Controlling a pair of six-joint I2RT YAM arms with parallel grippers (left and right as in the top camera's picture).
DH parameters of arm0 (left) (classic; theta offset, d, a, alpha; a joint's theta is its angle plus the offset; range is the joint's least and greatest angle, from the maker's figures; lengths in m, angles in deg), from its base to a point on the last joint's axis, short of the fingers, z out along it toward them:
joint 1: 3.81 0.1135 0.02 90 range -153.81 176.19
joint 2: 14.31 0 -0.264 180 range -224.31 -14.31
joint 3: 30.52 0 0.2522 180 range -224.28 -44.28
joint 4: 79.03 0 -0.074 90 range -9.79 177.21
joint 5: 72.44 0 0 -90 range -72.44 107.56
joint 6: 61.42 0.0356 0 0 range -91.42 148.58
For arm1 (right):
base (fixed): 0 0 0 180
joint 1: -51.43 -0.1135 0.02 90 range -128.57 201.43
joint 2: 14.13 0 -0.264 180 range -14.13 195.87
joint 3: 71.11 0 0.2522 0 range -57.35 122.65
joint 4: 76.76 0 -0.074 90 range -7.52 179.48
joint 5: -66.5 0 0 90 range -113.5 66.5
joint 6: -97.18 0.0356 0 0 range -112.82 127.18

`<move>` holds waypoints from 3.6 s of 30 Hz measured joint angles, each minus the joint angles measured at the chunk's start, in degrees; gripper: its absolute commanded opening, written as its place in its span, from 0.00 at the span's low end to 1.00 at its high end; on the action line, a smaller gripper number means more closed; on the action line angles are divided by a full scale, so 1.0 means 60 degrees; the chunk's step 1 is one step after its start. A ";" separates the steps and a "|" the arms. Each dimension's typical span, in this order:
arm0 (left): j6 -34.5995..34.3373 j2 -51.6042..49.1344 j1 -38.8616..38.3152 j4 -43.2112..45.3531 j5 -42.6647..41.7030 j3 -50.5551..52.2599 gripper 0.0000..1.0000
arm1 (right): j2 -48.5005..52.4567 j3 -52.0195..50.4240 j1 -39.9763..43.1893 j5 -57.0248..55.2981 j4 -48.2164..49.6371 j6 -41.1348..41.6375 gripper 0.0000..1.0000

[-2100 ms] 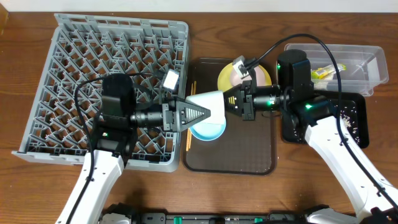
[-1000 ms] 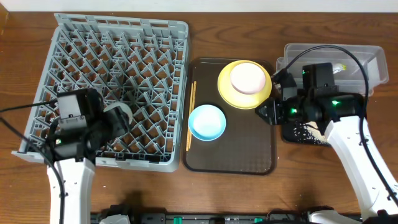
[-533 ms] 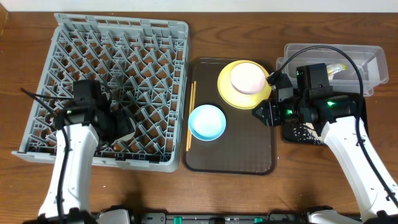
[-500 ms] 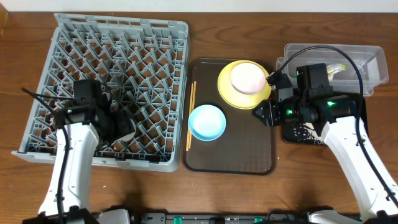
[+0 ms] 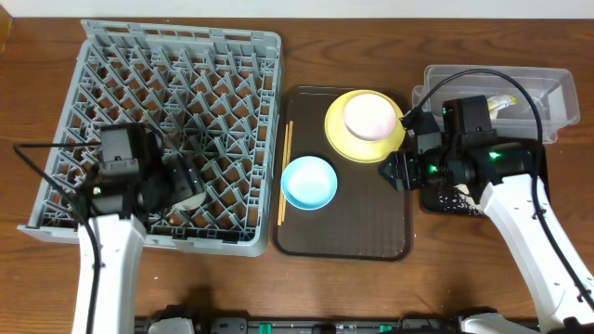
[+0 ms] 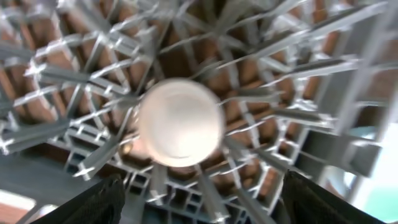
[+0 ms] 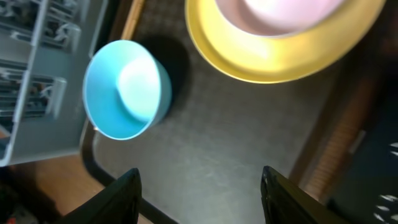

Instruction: Sort waste into correct bins and load items into the dishwasher

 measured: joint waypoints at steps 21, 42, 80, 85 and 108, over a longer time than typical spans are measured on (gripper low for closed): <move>0.0186 -0.1851 -0.6779 0.2940 -0.0007 -0.0055 0.75 | -0.1851 0.0000 0.0357 -0.2229 -0.0433 0.0714 0.87; 0.0291 -0.5217 -0.8415 0.4382 -0.0004 -0.0055 0.06 | -0.1851 0.0000 0.0357 -0.2685 -0.0656 0.0958 0.87; -0.0448 -0.2535 0.0346 0.6827 -0.8346 -0.0652 0.06 | -0.1851 0.0000 0.0357 -0.2692 -0.0729 0.0962 0.87; -0.0780 -0.3854 0.1384 0.7293 -1.0065 -0.0648 0.06 | -0.1851 0.0000 0.0357 -0.2692 -0.0725 0.0962 0.88; -0.1585 -0.5829 0.3526 0.8091 -1.1351 -0.0678 0.49 | -0.1851 0.0000 0.0357 -0.2688 -0.0831 0.0962 0.87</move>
